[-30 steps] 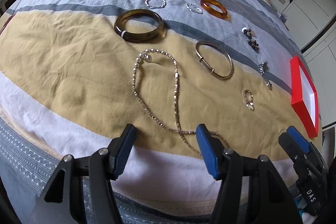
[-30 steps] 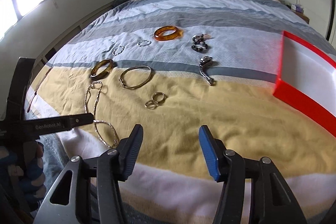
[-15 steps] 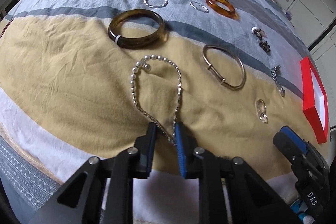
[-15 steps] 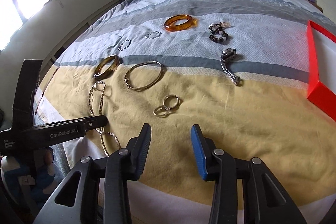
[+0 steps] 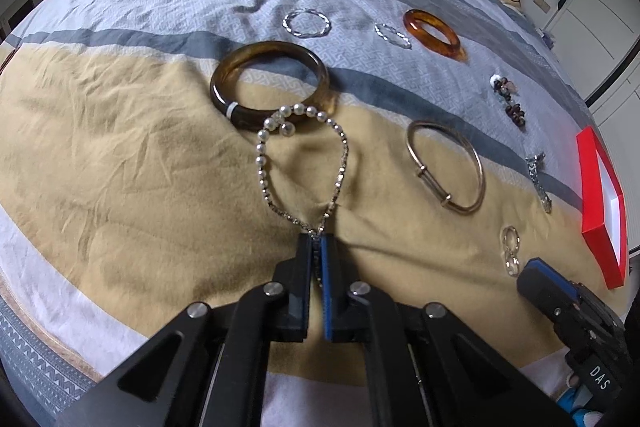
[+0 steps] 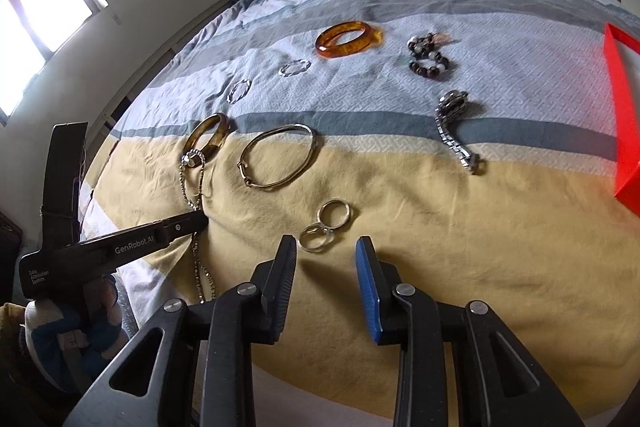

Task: Organize jewelry
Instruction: 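Lower the left tool and grasp the silver bead necklace, then grasp the small silver ring with the right tool while the left tool lifts the necklace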

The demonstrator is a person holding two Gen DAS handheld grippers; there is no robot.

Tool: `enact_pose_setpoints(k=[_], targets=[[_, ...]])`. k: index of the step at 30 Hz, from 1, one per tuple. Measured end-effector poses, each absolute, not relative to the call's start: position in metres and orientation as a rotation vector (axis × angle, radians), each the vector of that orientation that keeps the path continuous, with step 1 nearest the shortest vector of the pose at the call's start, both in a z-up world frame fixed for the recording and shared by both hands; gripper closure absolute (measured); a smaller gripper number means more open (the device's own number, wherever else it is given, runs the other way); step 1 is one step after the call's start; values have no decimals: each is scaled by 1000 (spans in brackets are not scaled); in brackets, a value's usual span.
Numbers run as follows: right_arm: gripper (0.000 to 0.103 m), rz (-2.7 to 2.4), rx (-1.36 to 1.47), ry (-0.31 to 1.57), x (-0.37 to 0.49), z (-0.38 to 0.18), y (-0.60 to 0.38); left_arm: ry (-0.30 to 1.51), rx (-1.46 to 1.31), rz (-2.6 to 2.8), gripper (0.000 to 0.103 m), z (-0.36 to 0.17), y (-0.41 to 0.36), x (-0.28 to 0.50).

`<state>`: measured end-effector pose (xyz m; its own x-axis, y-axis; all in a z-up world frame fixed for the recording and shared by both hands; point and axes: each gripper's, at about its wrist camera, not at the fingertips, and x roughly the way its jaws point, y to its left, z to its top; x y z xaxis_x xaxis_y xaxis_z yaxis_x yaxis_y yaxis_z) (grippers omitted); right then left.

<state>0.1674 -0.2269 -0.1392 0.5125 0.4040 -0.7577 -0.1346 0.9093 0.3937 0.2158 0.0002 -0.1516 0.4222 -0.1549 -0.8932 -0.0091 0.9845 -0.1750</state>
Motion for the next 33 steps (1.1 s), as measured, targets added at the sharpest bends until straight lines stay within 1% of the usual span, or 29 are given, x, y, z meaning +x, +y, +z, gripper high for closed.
enact_pose_setpoints(k=[3,5,7,9,13,15,23,25,26,27,29,33], targets=[[73,336,309,994,171,-142,-221,1133,-174,-97,99,-152,2,216],[74,336,300,1002,174,-144,-216,1133,-180,-99,99,-152,3,216],[78,332,291,1009,177,-147,-212,1133,-180,-101,99,-152,3,215],[86,328,272,1015,179,-149,-208,1130,-177,-102,99,-151,3,215],[87,333,241,1025,180,-151,-202,1118,-166,-104,99,-147,2,212],[100,341,237,1025,178,-150,-201,1109,-163,-106,99,-143,3,210],[100,350,242,1001,161,-137,-204,1094,-167,-93,99,-125,9,195],[95,353,245,1006,160,-137,-204,1093,-171,-90,99,-123,11,190],[89,346,253,1002,159,-137,-204,1096,-175,-90,99,-122,13,189],[69,346,267,998,159,-138,-206,1097,-177,-90,99,-122,14,187],[45,324,286,993,160,-139,-207,1100,-180,-93,99,-122,16,186],[46,318,328,1005,168,-145,-208,1097,-188,-95,99,-123,20,188]])
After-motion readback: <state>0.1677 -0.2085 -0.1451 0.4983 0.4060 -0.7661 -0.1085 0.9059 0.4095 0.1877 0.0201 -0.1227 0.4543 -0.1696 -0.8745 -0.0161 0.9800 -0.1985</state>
